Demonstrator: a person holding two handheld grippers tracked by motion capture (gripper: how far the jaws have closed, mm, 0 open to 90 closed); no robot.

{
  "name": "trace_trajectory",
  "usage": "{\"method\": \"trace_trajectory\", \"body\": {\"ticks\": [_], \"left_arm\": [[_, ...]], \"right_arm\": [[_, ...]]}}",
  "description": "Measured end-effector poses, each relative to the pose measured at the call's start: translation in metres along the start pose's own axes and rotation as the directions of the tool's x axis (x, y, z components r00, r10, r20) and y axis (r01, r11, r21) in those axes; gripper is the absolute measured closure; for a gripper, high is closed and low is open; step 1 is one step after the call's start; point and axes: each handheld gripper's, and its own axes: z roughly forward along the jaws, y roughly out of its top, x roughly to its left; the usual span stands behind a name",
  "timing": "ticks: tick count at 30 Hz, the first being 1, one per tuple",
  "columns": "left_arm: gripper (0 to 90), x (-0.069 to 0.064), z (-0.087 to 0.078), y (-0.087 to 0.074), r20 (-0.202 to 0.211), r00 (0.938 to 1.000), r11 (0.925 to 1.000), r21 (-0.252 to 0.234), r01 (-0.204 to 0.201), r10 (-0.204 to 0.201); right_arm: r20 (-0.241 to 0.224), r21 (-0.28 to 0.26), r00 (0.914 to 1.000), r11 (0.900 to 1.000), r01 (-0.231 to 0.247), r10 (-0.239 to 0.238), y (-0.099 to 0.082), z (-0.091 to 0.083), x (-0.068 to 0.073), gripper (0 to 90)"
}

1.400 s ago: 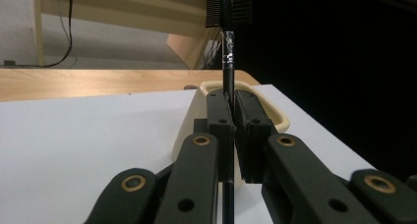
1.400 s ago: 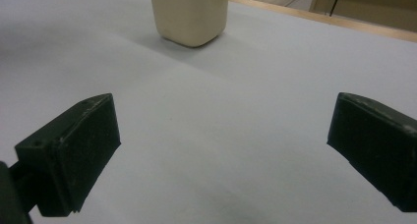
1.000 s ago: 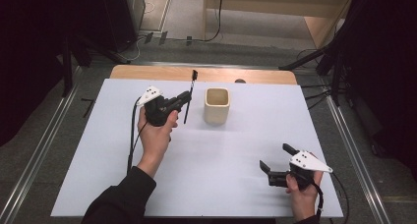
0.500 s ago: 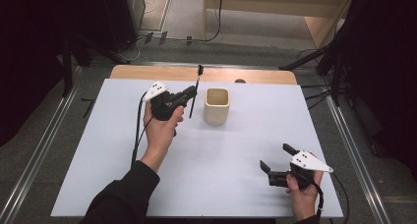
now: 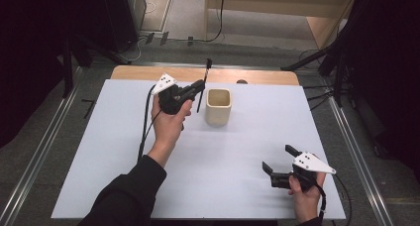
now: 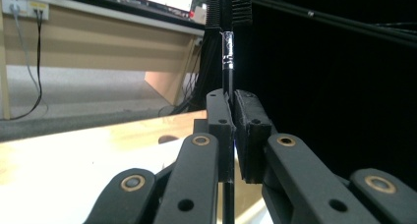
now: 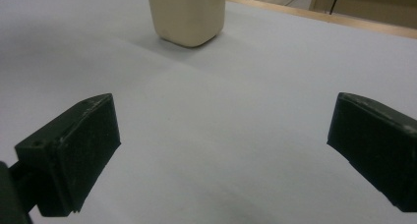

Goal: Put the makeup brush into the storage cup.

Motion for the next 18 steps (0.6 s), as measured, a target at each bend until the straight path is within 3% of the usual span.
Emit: {"method": "trace_trajectory", "body": {"ticks": [18], "left_arm": [[87.3, -0.004, 0.022, 0.007, 0.008, 0.9999, 0.9999, -0.006, -0.010, 0.010]], "right_arm": [[-0.002, -0.004, 1.0000, 1.0000, -0.005, 0.005, 0.000, 0.000, 0.000, 0.0]]}}
